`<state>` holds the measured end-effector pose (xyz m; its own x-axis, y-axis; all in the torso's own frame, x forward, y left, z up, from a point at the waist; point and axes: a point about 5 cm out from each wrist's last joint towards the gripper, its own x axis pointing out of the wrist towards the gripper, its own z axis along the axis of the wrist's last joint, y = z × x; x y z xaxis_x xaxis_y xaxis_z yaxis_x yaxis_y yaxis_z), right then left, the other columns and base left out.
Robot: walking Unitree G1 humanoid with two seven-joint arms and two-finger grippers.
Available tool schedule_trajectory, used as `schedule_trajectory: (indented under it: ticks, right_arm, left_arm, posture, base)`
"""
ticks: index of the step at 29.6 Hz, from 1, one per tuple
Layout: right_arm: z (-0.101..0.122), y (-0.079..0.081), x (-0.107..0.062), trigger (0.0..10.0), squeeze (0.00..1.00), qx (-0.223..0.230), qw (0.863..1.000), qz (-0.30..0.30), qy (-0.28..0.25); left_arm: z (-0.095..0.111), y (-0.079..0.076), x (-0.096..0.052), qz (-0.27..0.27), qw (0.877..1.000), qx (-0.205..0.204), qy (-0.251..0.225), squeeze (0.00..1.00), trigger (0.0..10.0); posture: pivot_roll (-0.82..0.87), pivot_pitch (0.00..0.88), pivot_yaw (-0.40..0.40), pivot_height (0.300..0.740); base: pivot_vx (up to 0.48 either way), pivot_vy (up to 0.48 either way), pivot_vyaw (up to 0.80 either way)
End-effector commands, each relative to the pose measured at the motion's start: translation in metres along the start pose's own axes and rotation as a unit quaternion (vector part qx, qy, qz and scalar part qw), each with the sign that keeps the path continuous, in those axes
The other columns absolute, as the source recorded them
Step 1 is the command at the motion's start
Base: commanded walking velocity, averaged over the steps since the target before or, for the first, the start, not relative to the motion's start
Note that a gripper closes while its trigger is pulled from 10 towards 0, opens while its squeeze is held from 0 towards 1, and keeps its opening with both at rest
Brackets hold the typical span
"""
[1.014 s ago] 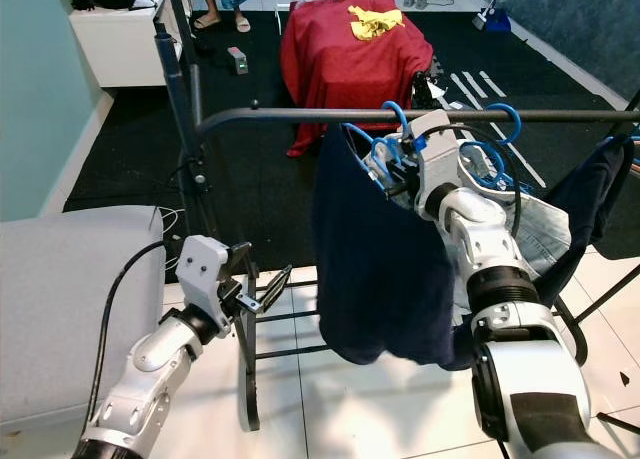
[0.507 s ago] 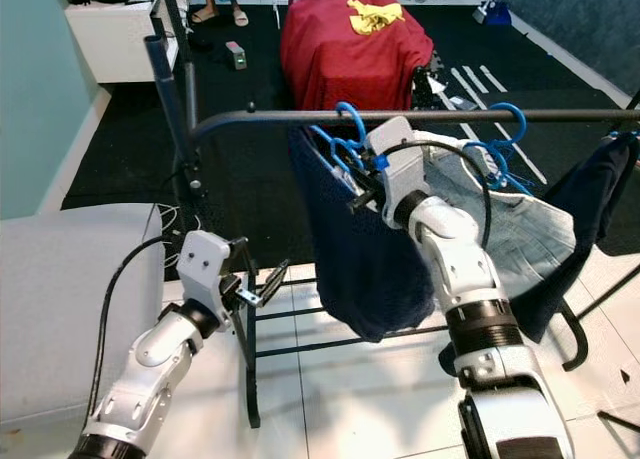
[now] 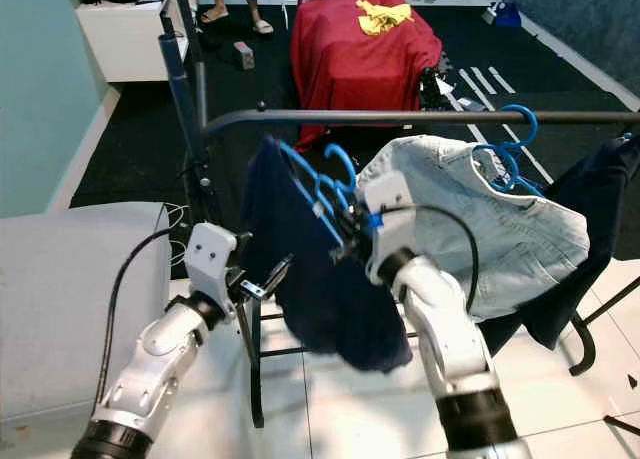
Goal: Hang hanger
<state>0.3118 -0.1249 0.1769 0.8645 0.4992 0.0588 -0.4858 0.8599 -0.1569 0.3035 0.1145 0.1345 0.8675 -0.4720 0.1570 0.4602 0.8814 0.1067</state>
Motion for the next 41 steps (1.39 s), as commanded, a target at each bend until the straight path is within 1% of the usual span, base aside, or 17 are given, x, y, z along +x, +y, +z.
schedule_trajectory:
  ticks: [1, 7, 9, 11, 17, 23, 34, 41]
  right_arm:
    - [-0.002, -0.001, -0.006, 0.0, 0.00, 0.000, 1.000, -0.017, 0.010]
    - [-0.004, 0.003, -0.014, 0.0, 0.00, 0.012, 1.000, -0.014, 0.020]
    - [-0.005, 0.004, -0.018, 0.0, 0.00, 0.009, 1.000, 0.000, 0.026]
    - [-0.006, 0.003, -0.021, 0.0, 0.00, 0.007, 1.000, 0.003, 0.031]
    - [-0.006, 0.002, -0.019, 0.0, 0.00, 0.007, 0.999, 0.003, 0.034]
    - [-0.008, 0.007, -0.014, 0.0, 0.00, 0.012, 0.999, 0.009, 0.040]
    - [-0.008, 0.009, -0.013, 0.0, 0.00, 0.018, 0.999, 0.009, 0.042]
    - [-0.008, 0.010, -0.012, 0.0, 0.00, 0.022, 0.999, 0.011, 0.042]
  left_arm:
    - [-0.006, 0.001, -0.003, 0.014, 1.000, -0.020, 0.011, 0.00, 10.0]
    - [-0.003, 0.000, -0.001, 0.009, 0.999, -0.031, 0.002, 0.00, 10.0]
    - [-0.003, -0.005, -0.003, -0.018, 0.999, -0.033, 0.004, 0.00, 10.0]
    - [-0.004, -0.007, -0.005, -0.031, 0.999, -0.031, 0.006, 0.00, 10.0]
    - [-0.004, -0.005, -0.005, -0.012, 0.999, -0.036, 0.006, 0.00, 10.0]
    - [-0.004, -0.005, -0.002, -0.014, 0.999, -0.030, 0.009, 0.00, 10.0]
    - [-0.003, -0.006, 0.001, -0.016, 0.999, -0.029, 0.009, 0.00, 10.0]
    - [-0.006, -0.006, 0.000, -0.012, 1.000, -0.022, 0.019, 0.00, 10.0]
  posture:
    - [-0.04, 0.123, -0.030, 0.740]
    - [-0.05, 0.125, -0.031, 0.740]
    - [-0.05, 0.130, -0.034, 0.740]
    - [-0.05, 0.133, -0.038, 0.740]
    - [-0.04, 0.137, -0.045, 0.740]
    - [-0.04, 0.140, -0.046, 0.740]
    - [-0.04, 0.150, -0.049, 0.740]
    - [-0.04, 0.160, -0.043, 0.740]
  base:
    - [0.000, 0.000, 0.00]
    - [0.000, 0.000, 0.00]
    - [0.000, 0.000, 0.00]
    - [0.000, 0.000, 0.00]
    - [0.000, 0.000, 0.00]
    - [-0.341, 0.000, 0.00]
    - [-0.358, 0.000, 0.00]
    - [-0.034, 0.000, 0.00]
